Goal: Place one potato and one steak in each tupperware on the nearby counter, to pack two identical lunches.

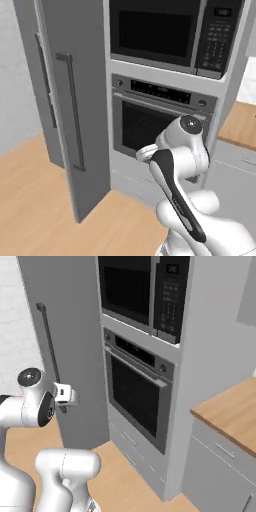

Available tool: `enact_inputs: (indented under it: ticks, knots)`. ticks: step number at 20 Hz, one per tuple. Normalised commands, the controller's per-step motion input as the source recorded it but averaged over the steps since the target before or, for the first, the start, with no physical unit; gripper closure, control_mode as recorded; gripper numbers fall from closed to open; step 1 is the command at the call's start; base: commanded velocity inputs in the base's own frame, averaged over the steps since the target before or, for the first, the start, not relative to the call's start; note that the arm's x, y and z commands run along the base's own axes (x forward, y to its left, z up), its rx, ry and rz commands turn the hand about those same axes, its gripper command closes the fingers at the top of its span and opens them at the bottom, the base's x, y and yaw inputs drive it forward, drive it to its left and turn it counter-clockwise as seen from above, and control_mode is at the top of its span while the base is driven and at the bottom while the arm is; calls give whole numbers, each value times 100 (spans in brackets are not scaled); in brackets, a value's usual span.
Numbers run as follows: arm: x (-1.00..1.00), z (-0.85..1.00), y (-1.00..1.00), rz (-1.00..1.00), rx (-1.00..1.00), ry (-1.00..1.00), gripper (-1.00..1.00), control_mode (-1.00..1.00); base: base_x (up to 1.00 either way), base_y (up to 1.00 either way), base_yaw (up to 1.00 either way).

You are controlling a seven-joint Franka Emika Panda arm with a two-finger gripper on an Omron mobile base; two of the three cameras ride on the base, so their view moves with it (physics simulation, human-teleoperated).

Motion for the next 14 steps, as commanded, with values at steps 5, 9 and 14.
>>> enact_inputs:
  ticks: [5, 9, 14]
  knots:
    - [0, 0, 0, 0, 0, 0, -100, 100, -72, 100, 68]
    - [0, 0, 0, 0, 0, 0, -100, 100, -68, 100, 68]
    - [0, 0, 0, 0, 0, 0, -100, 100, -33, 100, 60]
